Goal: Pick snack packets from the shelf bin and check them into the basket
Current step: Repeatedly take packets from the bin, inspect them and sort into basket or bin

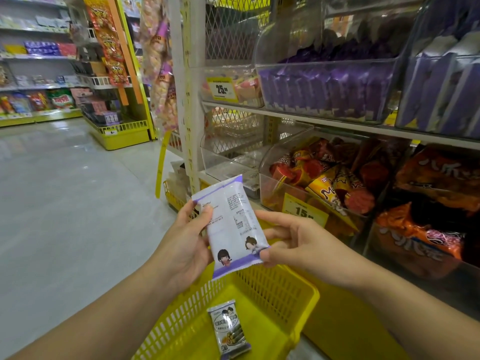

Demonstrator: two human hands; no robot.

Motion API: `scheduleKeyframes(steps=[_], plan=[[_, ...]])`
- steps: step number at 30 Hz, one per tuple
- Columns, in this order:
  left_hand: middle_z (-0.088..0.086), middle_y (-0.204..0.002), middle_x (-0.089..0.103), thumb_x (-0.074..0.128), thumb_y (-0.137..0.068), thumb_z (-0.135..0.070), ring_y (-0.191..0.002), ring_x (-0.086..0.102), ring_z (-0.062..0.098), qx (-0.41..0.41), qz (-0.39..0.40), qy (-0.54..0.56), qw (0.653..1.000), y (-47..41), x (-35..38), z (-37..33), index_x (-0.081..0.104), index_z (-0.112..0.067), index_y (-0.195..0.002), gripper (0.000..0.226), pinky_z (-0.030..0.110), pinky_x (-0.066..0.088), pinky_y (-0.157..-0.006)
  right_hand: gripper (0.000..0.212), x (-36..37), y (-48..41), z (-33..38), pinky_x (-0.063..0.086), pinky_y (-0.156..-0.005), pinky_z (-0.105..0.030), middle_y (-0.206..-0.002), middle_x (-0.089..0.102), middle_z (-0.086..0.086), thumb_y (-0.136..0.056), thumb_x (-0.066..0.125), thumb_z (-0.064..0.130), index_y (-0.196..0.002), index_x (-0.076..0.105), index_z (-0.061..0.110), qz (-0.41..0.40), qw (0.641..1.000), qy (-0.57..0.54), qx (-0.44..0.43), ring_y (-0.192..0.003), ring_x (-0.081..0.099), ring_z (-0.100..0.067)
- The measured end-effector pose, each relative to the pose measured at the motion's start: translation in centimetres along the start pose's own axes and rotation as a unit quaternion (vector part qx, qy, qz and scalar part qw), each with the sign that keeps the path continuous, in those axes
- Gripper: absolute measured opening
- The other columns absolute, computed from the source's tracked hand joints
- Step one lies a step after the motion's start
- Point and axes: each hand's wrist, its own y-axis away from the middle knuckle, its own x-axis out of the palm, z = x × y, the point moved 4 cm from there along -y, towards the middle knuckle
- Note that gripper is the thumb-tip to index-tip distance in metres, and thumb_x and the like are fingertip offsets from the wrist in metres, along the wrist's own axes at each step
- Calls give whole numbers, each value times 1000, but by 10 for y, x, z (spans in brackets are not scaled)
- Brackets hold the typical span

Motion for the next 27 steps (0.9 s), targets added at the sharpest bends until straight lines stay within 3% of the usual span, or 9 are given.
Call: scheduleKeyframes(steps=[5, 11, 13, 15, 20, 22, 25, 27], plan=[[14, -113, 71, 41, -98, -2, -90, 73, 27, -12, 23, 44, 999, 4, 9, -1, 50, -16, -131, 37, 46, 59, -58, 72, -2, -5, -8, 55, -87, -42, -109, 70, -5, -79, 75, 4, -138, 45, 32, -50, 994, 94, -18, -95, 69, -29], [14, -120, 68, 40, -95, 9, -98, 70, 29, 13, 50, 53, 997, 14, 25, -1, 43, -15, -137, 49, 45, 60, -62, 79, 6, -8, -20, 56, -81, -24, -112, 67, 11, -65, 85, 19, -125, 45, 52, -66, 993, 83, -47, -93, 69, -4], [15, -119, 67, 41, -94, 11, -101, 69, 30, 20, 55, 44, 997, 17, 29, -2, 40, -15, -139, 52, 47, 61, -70, 80, 9, -9, -22, 52, -79, -16, -113, 66, 22, -62, 86, 23, -125, 43, 51, -66, 994, 74, -53, -98, 66, 2], [17, -125, 63, 40, -93, 13, -110, 65, 33, 24, 53, 25, 998, 20, 32, -2, 39, -16, -141, 56, 48, 58, -80, 83, 13, -11, -24, 52, -80, -17, -115, 63, 26, -61, 86, 27, -128, 41, 48, -55, 995, 58, -54, -101, 65, 2], [13, -126, 64, 43, -95, 10, -110, 65, 28, 37, 45, -13, 998, 25, 31, -2, 41, -21, -140, 55, 43, 60, -78, 88, 14, -11, -28, 53, -75, -19, -114, 64, 22, -63, 88, 19, -132, 39, 43, -43, 997, 42, -43, -96, 68, -6], [8, -125, 66, 44, -98, 3, -107, 68, 25, 44, 44, -35, 997, 24, 29, -4, 44, -25, -140, 51, 43, 61, -76, 86, 13, -11, -27, 54, -78, -21, -116, 67, 13, -63, 87, 20, -132, 41, 41, -42, 998, 4, -38, -97, 69, -10], [6, -121, 67, 43, -100, -3, -97, 72, 23, 29, 27, -49, 998, 21, 23, -5, 38, -26, -145, 51, 38, 61, -64, 60, 11, -12, -22, 56, -82, -31, -115, 69, -9, -74, 78, 30, -128, 52, 34, -35, 994, -96, -25, -100, 69, -21], [4, -115, 69, 44, -101, -6, -89, 74, 20, 24, 18, -69, 997, 20, 20, -3, 39, -26, -145, 49, 34, 59, -59, 47, 10, -13, -20, 56, -89, -41, -114, 70, -12, -78, 65, 30, -124, 57, 24, -33, 984, -173, -11, -104, 68, -29]])
